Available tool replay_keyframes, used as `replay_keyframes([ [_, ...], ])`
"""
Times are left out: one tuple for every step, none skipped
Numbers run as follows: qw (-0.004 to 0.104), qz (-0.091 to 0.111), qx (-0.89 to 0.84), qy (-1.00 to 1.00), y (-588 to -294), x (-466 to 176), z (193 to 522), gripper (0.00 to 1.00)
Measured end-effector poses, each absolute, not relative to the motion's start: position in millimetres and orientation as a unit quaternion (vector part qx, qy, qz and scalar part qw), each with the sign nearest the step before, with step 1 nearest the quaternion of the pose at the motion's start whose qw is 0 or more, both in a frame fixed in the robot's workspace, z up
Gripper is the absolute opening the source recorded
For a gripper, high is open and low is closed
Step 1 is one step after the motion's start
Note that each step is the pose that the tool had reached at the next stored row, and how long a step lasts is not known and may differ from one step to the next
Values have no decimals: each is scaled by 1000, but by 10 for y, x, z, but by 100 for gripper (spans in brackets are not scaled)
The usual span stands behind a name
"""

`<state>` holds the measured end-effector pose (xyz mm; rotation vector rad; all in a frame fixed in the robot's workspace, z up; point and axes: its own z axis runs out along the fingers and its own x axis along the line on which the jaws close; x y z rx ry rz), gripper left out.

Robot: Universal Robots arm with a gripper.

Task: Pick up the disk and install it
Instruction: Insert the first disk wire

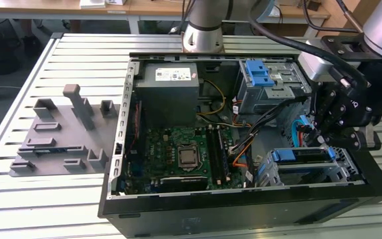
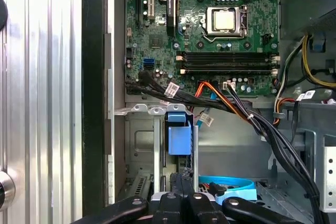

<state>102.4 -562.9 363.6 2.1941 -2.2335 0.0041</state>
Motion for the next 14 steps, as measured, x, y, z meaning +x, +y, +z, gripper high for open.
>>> replay_keyframes([
  [5, 1, 701, -713, -5629, 1021, 3636, 11],
  [5, 1, 701, -713, -5629, 1016, 3636, 11],
  [5, 1, 701, -713, -5629, 1012, 3636, 11],
  [5, 1, 701, -713, -5629, 1011, 3636, 11],
  [5, 1, 701, -713, -5629, 981, 3636, 11],
  [5, 1, 701, -713, -5629, 951, 3636, 11],
  [5, 1, 701, -713, -5629, 949, 3636, 11],
  [5, 1, 701, -713, -5629, 947, 3636, 11],
  [5, 1, 701, -713, -5629, 945, 3636, 11],
  [5, 1, 701, -713, -5629, 944, 3636, 11],
  [5, 1, 701, -713, -5629, 942, 3636, 11],
  [5, 1, 701, -713, -5629, 940, 3636, 11],
  [5, 1, 701, -713, -5629, 938, 3636, 11],
  [5, 1, 701, -713, -5629, 937, 3636, 11],
])
